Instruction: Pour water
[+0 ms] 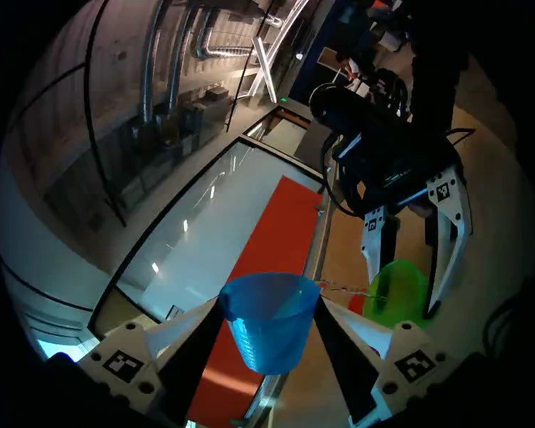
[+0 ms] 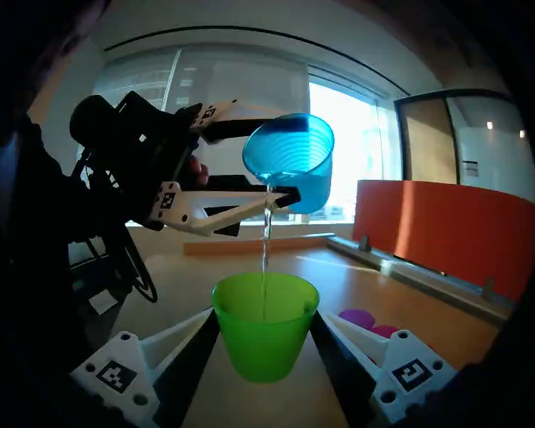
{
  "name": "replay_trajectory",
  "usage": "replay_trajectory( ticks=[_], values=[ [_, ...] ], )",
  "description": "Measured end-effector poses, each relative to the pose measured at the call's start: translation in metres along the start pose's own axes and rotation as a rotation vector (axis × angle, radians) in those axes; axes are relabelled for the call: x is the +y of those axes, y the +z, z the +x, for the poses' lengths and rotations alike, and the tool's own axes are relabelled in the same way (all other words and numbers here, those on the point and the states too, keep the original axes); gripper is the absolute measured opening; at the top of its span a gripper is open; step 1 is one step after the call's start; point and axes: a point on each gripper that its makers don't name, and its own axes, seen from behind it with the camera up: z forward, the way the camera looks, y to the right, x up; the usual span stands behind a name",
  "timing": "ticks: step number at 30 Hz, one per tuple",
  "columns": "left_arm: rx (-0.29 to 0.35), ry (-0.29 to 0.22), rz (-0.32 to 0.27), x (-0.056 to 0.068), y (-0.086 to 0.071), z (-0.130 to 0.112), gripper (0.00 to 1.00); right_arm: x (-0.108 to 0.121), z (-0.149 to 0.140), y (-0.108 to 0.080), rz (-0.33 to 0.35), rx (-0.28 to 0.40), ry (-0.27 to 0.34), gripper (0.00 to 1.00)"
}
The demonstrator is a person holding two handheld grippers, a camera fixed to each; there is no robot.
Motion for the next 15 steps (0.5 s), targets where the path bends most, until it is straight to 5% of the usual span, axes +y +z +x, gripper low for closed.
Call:
replay_trajectory(
  ticks=[15],
  values=[
    [0.0, 0.022, 0.001, 0.0012, 0.0007, 0.0015, 0.86, -0.001, 0.0013, 0.0008, 0.0, 0.004, 0.001, 0.87]
  ],
)
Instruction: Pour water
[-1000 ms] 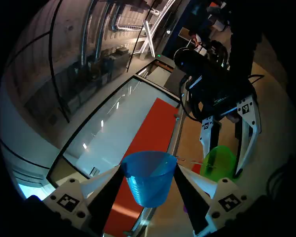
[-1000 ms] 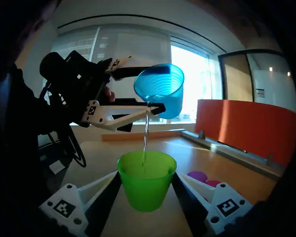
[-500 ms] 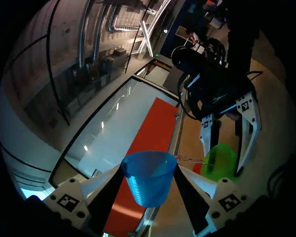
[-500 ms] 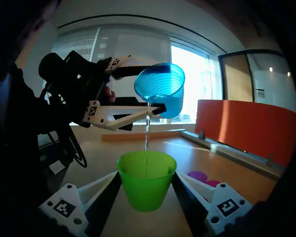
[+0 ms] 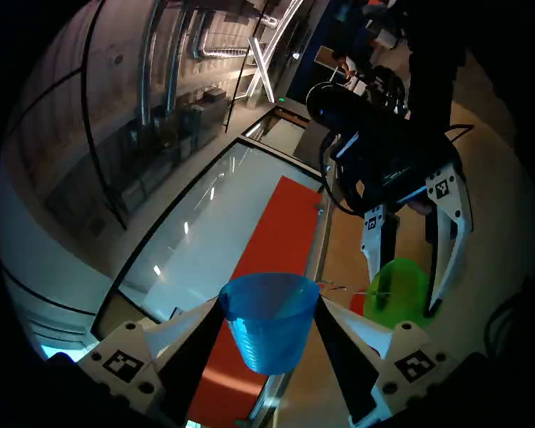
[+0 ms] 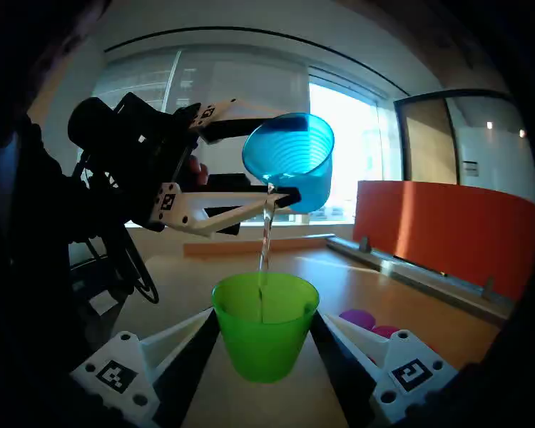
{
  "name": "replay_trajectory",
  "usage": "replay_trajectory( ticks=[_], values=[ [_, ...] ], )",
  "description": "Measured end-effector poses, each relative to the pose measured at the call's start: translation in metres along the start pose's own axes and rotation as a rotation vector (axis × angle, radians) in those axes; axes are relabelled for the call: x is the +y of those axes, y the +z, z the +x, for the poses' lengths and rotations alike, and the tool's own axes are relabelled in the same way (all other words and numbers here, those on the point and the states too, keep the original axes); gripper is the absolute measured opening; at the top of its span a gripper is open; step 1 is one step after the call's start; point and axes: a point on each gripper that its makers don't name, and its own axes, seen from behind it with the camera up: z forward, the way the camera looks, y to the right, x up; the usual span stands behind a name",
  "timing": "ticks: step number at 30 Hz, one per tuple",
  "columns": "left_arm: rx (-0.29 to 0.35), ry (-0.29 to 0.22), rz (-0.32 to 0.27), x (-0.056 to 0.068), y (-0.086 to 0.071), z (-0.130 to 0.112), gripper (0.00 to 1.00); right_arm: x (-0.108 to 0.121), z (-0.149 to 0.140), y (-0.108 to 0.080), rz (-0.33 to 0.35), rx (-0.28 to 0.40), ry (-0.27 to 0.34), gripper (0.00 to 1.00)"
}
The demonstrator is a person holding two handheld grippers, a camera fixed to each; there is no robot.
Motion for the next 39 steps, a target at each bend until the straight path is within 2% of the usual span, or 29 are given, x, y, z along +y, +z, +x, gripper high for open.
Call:
replay_trajectory(
  ticks=[39],
  values=[
    [0.004, 0.055, -0.002, -0.002, 0.0006, 0.0056, 0.86, 0.0005, 0.0003, -0.0009, -0.002, 0.004, -0.001, 0.88]
  ],
)
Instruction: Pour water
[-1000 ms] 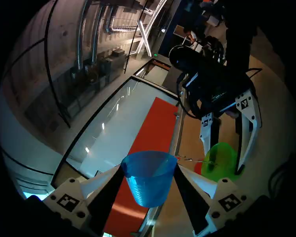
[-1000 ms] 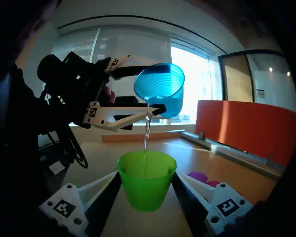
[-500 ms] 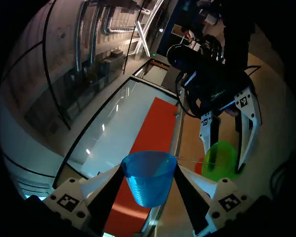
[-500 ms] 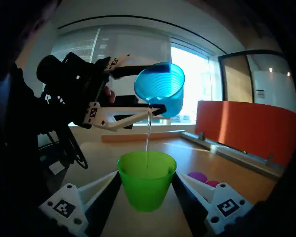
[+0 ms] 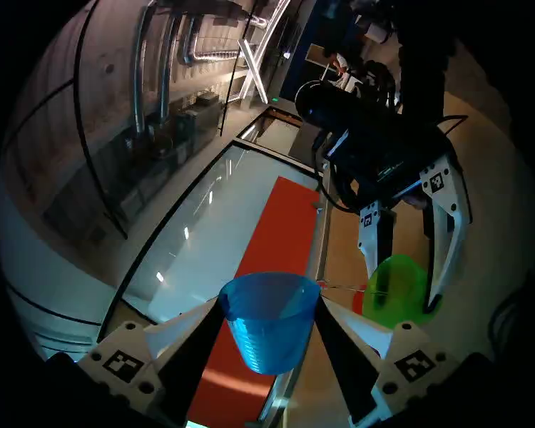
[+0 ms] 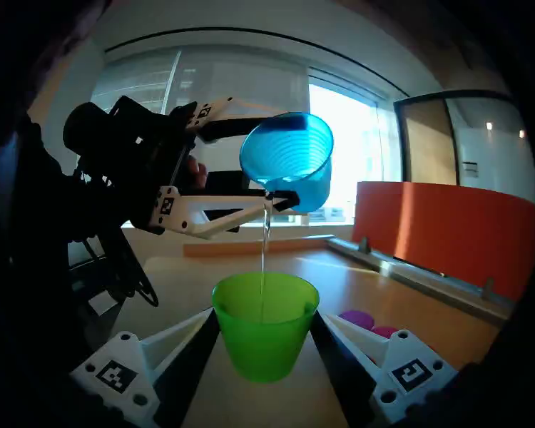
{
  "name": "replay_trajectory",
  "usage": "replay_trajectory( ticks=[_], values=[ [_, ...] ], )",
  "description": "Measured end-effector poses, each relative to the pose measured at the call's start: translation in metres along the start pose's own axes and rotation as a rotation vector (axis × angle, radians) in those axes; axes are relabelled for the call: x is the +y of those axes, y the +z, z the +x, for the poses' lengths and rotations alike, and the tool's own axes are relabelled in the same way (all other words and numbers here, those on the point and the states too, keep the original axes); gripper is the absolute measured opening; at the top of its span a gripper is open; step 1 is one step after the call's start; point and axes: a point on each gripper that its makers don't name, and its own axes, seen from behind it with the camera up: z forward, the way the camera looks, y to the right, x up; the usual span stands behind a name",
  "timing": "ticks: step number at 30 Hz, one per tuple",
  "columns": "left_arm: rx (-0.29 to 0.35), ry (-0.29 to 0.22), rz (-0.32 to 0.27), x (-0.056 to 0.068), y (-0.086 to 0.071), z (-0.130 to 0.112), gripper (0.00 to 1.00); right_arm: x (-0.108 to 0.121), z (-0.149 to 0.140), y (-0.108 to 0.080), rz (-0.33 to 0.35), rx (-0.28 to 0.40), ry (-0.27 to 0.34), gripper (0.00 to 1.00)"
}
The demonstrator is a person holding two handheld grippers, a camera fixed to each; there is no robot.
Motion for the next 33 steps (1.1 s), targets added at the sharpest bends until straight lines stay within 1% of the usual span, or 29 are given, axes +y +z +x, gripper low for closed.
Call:
replay_trajectory(
  ticks=[12, 33],
  values=[
    [0.001, 0.01, 0.003, -0.0016, -0.0002, 0.001, 0.86, 0.0001, 0.0013, 0.0002, -0.001, 0.001, -0.002, 0.88],
    [-0.001, 0.046, 0.002, -0.0023, -0.0017, 0.0036, 0.86, 0.0001, 0.0021, -0.0008, -0.002, 0.007, -0.003, 0.88]
  ],
)
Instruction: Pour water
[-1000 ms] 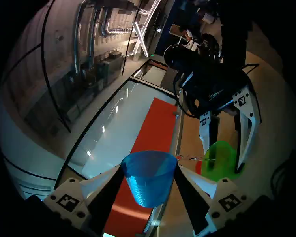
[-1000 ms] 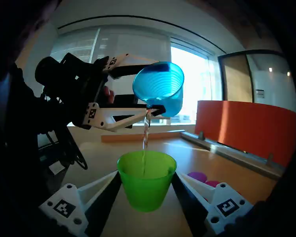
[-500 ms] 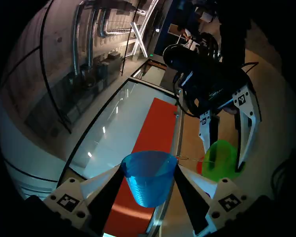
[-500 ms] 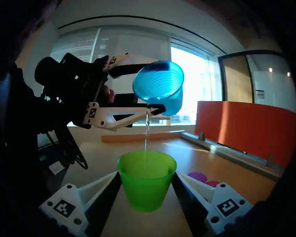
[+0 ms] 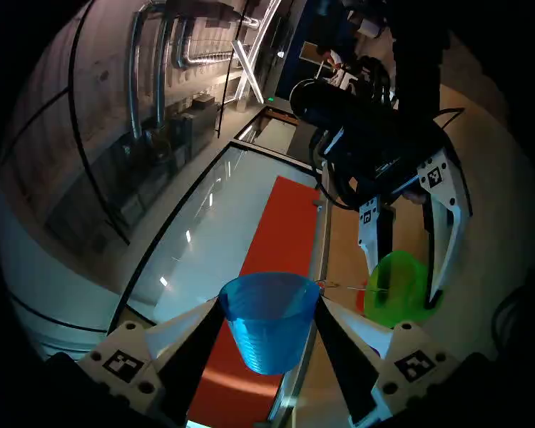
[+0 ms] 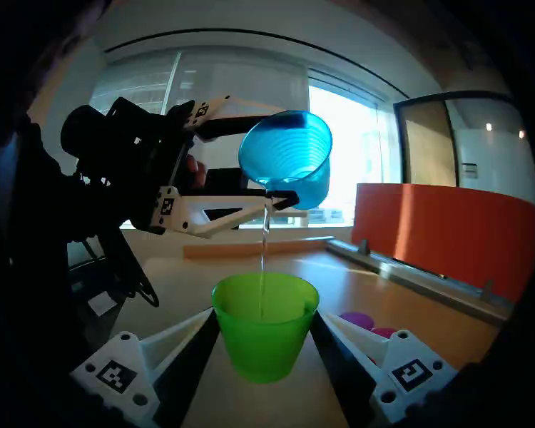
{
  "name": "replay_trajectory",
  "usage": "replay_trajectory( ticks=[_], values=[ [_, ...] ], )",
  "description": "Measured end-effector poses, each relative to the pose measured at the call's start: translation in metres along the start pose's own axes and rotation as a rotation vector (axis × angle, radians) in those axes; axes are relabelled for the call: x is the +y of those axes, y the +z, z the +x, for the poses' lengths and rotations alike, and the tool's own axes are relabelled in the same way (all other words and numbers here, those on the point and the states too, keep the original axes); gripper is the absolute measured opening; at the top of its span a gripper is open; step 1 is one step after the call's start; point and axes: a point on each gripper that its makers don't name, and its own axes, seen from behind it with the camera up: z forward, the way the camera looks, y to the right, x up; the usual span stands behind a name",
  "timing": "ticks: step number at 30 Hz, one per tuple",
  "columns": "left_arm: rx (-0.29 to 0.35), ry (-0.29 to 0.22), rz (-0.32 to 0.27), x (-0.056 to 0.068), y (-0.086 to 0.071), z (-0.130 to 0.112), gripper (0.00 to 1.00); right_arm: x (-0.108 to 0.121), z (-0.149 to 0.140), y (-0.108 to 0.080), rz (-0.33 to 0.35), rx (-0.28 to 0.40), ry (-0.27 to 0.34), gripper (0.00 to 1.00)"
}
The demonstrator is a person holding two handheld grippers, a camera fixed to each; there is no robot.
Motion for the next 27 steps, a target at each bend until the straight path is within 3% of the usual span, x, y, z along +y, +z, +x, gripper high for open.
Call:
replay_trajectory(
  ticks=[27],
  values=[
    [0.001, 0.041, 0.0, -0.0003, -0.0041, 0.0036, 0.86, -0.0015, 0.0035, 0.0008, 0.003, 0.001, -0.01, 0.88]
  ],
)
